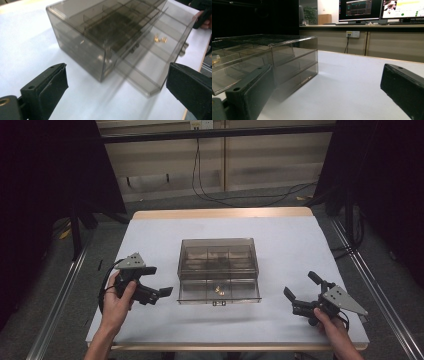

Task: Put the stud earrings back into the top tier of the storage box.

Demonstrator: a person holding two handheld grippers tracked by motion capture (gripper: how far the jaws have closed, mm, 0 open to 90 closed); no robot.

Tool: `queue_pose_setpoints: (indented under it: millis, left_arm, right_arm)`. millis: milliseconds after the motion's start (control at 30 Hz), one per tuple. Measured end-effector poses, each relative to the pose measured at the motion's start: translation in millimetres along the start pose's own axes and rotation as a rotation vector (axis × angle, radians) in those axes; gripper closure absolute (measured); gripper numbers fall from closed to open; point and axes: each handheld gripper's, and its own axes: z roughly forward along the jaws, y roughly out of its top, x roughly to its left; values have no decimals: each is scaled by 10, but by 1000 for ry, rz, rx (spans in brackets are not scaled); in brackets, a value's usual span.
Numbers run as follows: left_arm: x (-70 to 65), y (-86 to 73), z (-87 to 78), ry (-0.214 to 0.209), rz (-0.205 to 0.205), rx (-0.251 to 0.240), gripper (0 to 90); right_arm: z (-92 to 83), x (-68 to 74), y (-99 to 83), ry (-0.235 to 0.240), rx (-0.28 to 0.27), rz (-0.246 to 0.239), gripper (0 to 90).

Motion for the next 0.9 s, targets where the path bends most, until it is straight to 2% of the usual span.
queue_pose_setpoints:
  millis: [100,200,267,367,533,667,733,800,833,900]
  left_arm:
    - [13,-93,-27,39,3,12,36]
    - [33,-203,-67,75,-8,-9,36]
    - [56,-290,-89,97,-28,-28,36]
    - [101,-437,-95,105,-78,-51,36]
    - [117,-573,-87,134,-92,-66,36]
    - [103,-671,-54,191,-101,-96,32]
    - [106,-731,-36,225,-132,-111,32]
    - [114,-813,-2,230,-172,-148,32]
    - [109,-844,15,242,-179,-147,32]
    - [103,-888,37,240,-181,-149,32]
  right_arm:
    - [0,-2,0,0,0,-1,0]
    - [0,1,0,-1,0,-1,0]
    - [0,1,0,-2,0,-1,0]
    - [1,0,0,-1,0,0,0]
    - [2,-2,0,-2,0,0,0]
    - [0,1,1,-2,1,-2,0]
    - [0,1,0,-2,1,0,0]
    - [0,2,0,-2,1,0,0]
    - [0,2,0,-2,0,-1,0]
    - [0,2,0,-2,1,0,0]
